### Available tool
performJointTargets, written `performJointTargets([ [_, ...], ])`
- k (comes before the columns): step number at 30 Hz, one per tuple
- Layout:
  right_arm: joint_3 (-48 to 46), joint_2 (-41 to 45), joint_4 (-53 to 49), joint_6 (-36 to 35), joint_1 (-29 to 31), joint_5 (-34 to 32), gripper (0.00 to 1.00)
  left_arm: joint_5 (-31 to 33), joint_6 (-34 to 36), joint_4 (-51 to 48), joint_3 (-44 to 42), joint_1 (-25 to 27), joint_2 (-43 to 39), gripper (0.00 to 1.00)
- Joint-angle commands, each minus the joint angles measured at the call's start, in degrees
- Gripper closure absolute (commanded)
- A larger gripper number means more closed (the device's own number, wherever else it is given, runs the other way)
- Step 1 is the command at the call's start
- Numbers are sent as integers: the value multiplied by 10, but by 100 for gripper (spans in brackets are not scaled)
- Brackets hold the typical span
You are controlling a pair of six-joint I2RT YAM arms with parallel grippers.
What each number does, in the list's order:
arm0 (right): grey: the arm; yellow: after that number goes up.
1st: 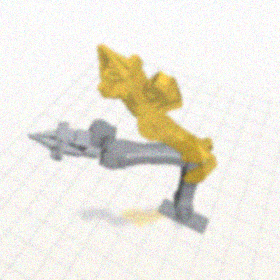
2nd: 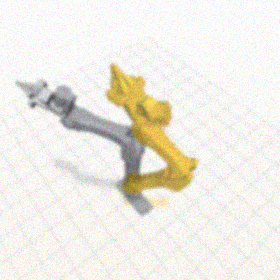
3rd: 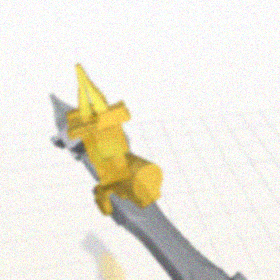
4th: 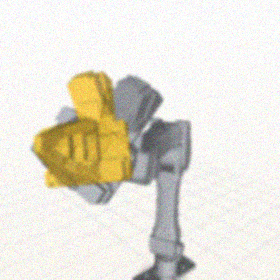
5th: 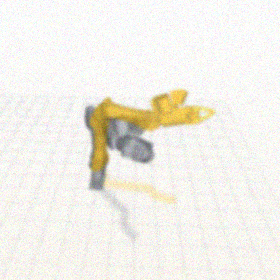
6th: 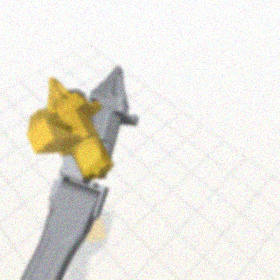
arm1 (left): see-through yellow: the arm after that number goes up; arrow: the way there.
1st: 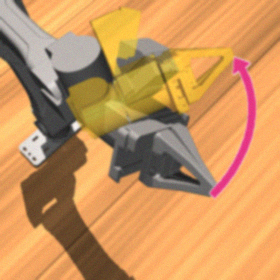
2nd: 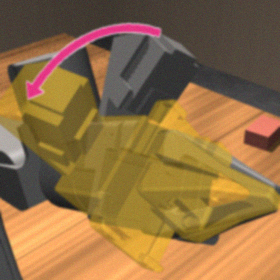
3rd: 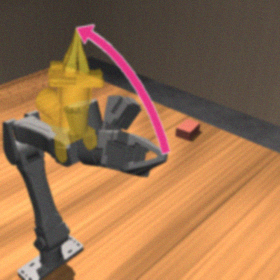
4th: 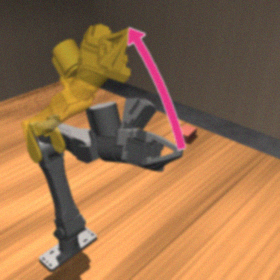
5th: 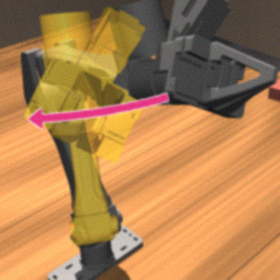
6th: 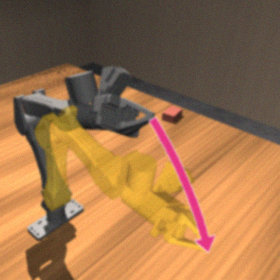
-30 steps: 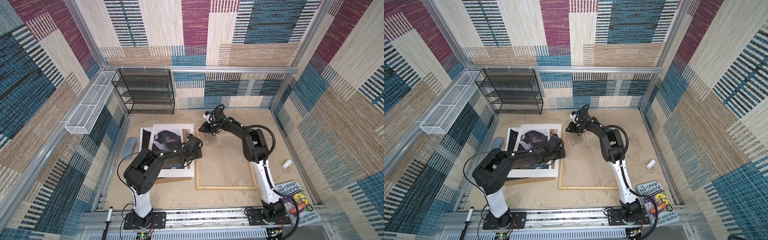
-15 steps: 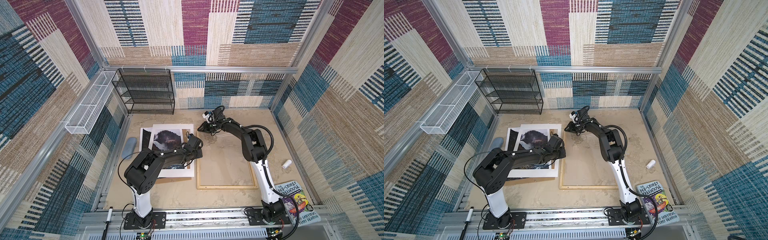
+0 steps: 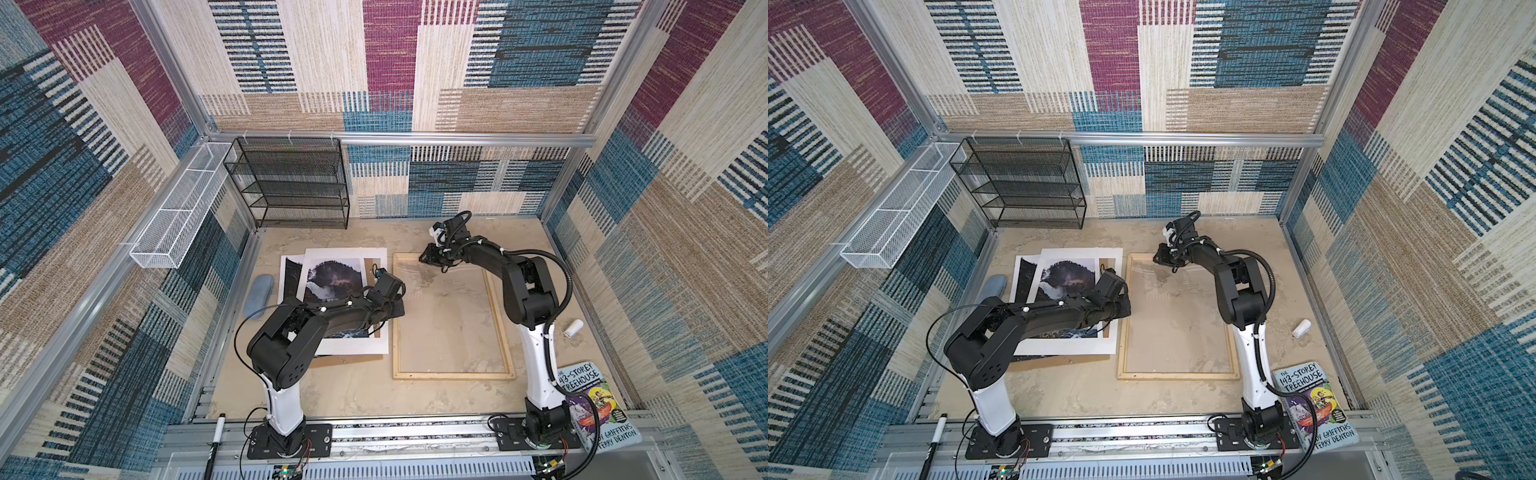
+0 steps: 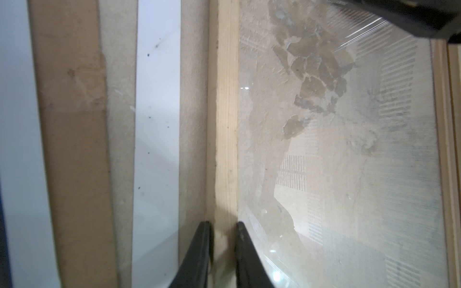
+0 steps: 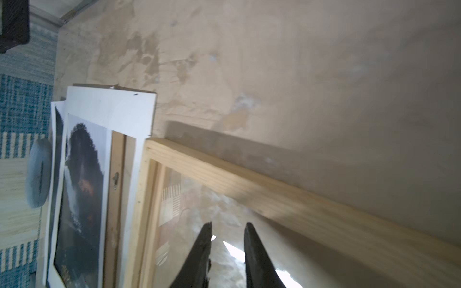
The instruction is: Put the photo into the frame
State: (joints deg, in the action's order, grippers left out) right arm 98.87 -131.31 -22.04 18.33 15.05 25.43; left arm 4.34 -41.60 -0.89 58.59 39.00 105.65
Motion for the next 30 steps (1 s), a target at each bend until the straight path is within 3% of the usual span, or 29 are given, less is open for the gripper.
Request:
performJointTargets([
  [1,-60,43,32,0,-21,-45,73,-6,-10,-47,-7,1,-3,79],
  [7,-158,108,49,-3,-63,-81,71,0,-14,-48,-10,0,-9,79],
  [16,-217,160,46,-13,-113,-117,66,7,-20,-49,-15,1,-18,80],
  [23,-252,205,51,-20,-142,-120,47,16,-30,-55,-2,0,-13,80],
  [28,-286,249,58,-29,-161,-108,27,26,-37,-83,24,-1,0,80],
  [30,-311,268,71,-29,-172,-91,25,33,-43,-86,29,-2,2,81],
])
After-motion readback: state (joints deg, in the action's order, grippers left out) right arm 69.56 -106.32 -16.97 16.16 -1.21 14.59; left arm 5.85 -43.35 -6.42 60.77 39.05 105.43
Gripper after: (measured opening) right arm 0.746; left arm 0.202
